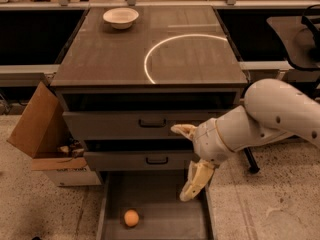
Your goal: Pick orange from bottom drawer and place on counter
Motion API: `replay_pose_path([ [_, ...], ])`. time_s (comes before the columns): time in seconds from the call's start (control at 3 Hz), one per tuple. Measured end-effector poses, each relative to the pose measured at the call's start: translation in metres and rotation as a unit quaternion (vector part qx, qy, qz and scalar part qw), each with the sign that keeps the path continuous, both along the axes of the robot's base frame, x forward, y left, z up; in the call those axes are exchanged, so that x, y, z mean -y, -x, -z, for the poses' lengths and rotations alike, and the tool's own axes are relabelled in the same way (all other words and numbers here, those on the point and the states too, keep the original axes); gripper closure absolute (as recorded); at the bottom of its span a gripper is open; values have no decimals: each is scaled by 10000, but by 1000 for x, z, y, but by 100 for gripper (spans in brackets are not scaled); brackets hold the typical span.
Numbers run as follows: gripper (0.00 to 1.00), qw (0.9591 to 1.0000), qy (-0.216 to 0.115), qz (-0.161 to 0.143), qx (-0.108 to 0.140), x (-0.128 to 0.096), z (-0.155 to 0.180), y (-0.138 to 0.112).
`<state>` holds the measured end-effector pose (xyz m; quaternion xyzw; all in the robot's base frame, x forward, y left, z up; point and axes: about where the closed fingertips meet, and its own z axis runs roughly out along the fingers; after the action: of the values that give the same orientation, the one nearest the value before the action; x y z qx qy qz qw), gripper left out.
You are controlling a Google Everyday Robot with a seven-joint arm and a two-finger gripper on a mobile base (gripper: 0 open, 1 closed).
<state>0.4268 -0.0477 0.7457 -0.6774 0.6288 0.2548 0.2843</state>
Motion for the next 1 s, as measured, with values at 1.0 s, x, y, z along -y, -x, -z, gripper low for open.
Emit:
replay_pose_path([
  [1.0, 0, 9995, -123, -208, -209, -47, 84, -2],
])
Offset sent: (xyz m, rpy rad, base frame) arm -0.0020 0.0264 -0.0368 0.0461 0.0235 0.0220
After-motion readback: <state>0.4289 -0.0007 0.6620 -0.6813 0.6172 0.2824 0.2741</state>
